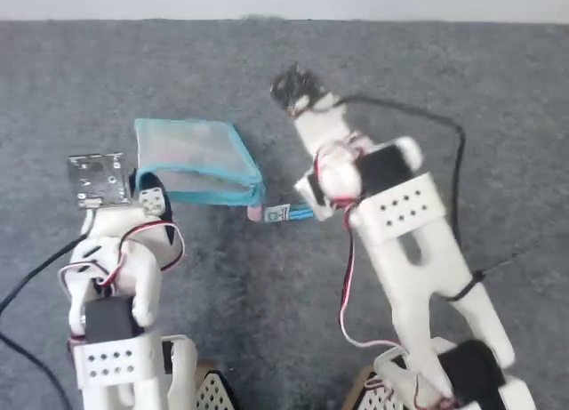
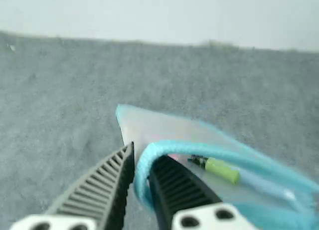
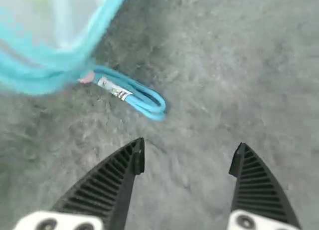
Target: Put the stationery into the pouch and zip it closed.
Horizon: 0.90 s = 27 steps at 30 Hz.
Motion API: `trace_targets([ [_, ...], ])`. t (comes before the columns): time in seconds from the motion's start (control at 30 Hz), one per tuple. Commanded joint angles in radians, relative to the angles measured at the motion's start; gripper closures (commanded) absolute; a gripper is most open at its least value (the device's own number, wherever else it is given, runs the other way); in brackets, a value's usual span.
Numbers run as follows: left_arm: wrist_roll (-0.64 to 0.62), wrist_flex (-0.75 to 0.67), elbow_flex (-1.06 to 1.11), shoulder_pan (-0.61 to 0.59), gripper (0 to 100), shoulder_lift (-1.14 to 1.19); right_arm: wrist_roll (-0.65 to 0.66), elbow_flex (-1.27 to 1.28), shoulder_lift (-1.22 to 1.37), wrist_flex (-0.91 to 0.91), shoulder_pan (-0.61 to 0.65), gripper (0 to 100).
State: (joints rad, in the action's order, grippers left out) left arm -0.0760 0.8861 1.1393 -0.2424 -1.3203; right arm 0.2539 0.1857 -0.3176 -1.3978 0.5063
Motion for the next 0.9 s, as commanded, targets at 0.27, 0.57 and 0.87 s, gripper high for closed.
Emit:
trace_targets([
  [0.27,-0.020,0.023,-0.027,-0.003,99,-0.003,0.012,0.643,-0.275,0.573,0.137,73.0],
  [0.57,-0.020,-0.025,0.071,0.003,99,-0.003,0.021,0.655,-0.234,0.843,0.242,83.8],
  [0.87,-0.020,-0.038,0.090,0.003,99,-0.003,0.021,0.575,-0.071,0.938,0.236,79.0],
])
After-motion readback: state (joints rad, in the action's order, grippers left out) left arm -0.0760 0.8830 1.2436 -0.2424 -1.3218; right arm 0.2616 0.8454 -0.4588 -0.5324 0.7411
